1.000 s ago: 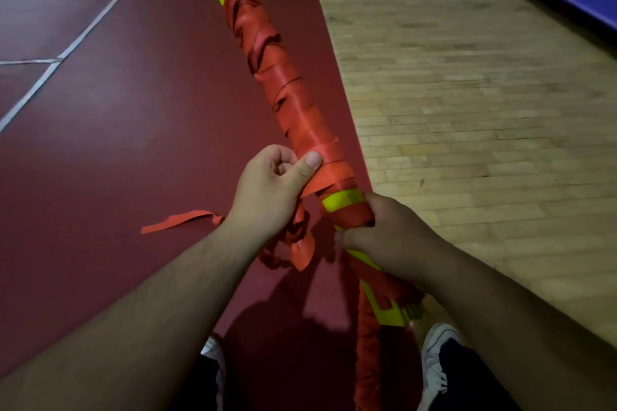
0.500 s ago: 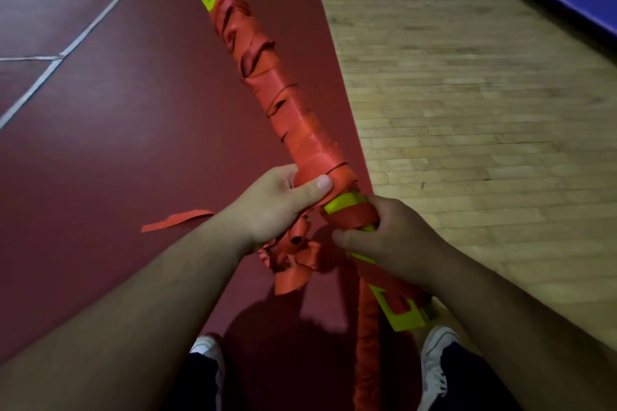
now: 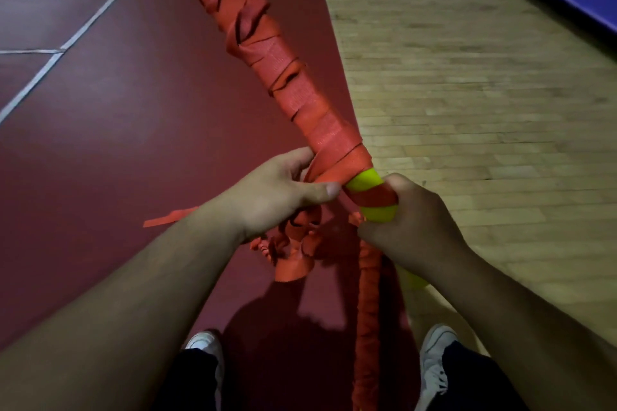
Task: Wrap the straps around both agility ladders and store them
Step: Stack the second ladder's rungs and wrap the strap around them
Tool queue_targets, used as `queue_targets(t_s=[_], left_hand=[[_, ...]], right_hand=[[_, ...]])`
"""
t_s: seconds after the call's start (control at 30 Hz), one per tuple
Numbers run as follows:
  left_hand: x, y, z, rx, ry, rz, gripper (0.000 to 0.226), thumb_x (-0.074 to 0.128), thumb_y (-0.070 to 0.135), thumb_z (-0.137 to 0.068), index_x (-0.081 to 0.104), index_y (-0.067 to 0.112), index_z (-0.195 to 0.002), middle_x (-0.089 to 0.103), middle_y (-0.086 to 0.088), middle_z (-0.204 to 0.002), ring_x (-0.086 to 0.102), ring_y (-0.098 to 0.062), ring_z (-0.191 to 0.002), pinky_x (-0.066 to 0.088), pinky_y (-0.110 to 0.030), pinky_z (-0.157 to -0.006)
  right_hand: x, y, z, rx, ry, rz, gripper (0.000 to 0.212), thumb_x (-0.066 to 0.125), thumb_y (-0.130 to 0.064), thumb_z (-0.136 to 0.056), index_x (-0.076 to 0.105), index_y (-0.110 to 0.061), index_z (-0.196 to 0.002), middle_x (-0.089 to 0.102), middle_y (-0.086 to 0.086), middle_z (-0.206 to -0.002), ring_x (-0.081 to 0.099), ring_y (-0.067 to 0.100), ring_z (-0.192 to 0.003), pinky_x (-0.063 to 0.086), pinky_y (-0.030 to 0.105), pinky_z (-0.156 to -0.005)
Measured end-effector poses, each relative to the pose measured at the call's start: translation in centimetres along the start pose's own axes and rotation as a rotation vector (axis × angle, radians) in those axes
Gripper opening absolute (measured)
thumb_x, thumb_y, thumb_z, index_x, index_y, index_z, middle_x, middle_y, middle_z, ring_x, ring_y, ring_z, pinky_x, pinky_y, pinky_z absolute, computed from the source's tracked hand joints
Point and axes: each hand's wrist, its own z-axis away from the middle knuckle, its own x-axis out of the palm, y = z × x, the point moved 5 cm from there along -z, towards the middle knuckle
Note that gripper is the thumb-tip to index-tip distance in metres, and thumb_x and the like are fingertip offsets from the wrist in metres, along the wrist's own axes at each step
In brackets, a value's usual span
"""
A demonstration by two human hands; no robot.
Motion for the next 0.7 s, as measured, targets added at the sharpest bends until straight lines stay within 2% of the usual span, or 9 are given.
queue_targets(t_s=[0.1,0.13,0.27,0.37,0.47,0.6,0.63,0.7], left_hand=[[-1.2,-0.9,0.1,-0.026,-0.03,-0.101,0.025,0.062,-0.002,-0.091,0.06,0.005,-0.115,0.067,0.015,-0.07,0.061,0.002,-0.063,0.047,-0.013,-0.058],[-1.3,-1.0,0.3,-0.042,-0.03,-0.142,0.023,0.063,0.001,-0.092,0.061,0.005,-0.114,0.067,0.014,-0.07,0.061,0.001,-0.063,0.047,-0.014,-0.058],[-1.9,-2.4,0.3,-0.124,0.005,-0.245,0.012,0.065,0.012,-0.093,0.068,0.001,-0.097,0.063,0.008,-0.059,0.058,-0.008,-0.054,0.048,-0.02,-0.053],[-2.3,-2.9,0.3,-0.135,0.03,-0.29,0.017,0.069,0.018,-0.092,0.066,0.002,-0.086,0.063,-0.006,-0.065,0.06,-0.023,-0.061,0.049,-0.03,-0.056],[-2.6,-2.7,0.1,-0.083,0.067,-0.318,0.019,0.072,0.02,-0.089,0.064,0.004,-0.083,0.067,-0.021,-0.072,0.063,-0.025,-0.062,0.051,-0.033,-0.056],[-2.3,-2.4,-0.2,-0.036,0.067,-0.33,0.015,0.069,0.016,-0.092,0.067,0.012,-0.078,0.071,-0.001,-0.068,0.064,-0.015,-0.06,0.052,-0.028,-0.059],[-2.2,-2.5,-0.2,-0.045,0.055,-0.323,0.014,0.067,0.015,-0.093,0.068,0.014,-0.079,0.074,-0.002,-0.072,0.068,-0.018,-0.063,0.055,-0.03,-0.062],[-2.3,-3.0,-0.4,-0.048,0.038,-0.339,0.012,0.067,0.02,-0.094,0.07,0.012,-0.085,0.075,-0.012,-0.083,0.071,-0.029,-0.074,0.058,-0.043,-0.074]], right_hand=[[0.1,-0.2,0.2,-0.002,0.001,-0.01,0.03,0.079,-0.037,-0.064,0.059,-0.03,-0.086,0.065,-0.01,-0.072,0.061,0.006,-0.069,0.048,0.029,-0.058],[0.2,-0.1,0.2,0.0,-0.001,-0.007,0.03,0.079,-0.038,-0.065,0.061,-0.03,-0.087,0.065,-0.01,-0.072,0.062,0.007,-0.07,0.049,0.03,-0.059],[0.2,0.1,0.1,0.0,-0.001,0.017,0.033,0.08,-0.04,-0.064,0.062,-0.029,-0.089,0.066,-0.01,-0.074,0.062,0.01,-0.071,0.053,0.033,-0.063],[0.3,0.2,0.0,-0.001,-0.001,0.011,0.031,0.08,-0.041,-0.065,0.062,-0.029,-0.086,0.066,-0.01,-0.073,0.062,0.01,-0.071,0.053,0.033,-0.063],[0.3,0.4,-0.2,0.017,0.003,-0.015,0.03,0.08,-0.039,-0.064,0.063,-0.028,-0.086,0.066,-0.009,-0.074,0.062,0.01,-0.071,0.052,0.032,-0.063],[0.4,0.6,-0.5,0.031,0.012,-0.057,0.029,0.081,-0.035,-0.063,0.064,-0.027,-0.085,0.067,-0.009,-0.076,0.063,0.009,-0.073,0.052,0.031,-0.064],[0.4,0.6,-0.5,0.033,0.006,-0.057,0.028,0.081,-0.035,-0.064,0.065,-0.026,-0.085,0.067,-0.008,-0.076,0.063,0.009,-0.072,0.052,0.031,-0.064],[0.5,0.7,-0.5,0.04,-0.012,-0.054,0.028,0.08,-0.036,-0.064,0.064,-0.026,-0.085,0.067,-0.008,-0.076,0.063,0.01,-0.072,0.052,0.032,-0.064]])
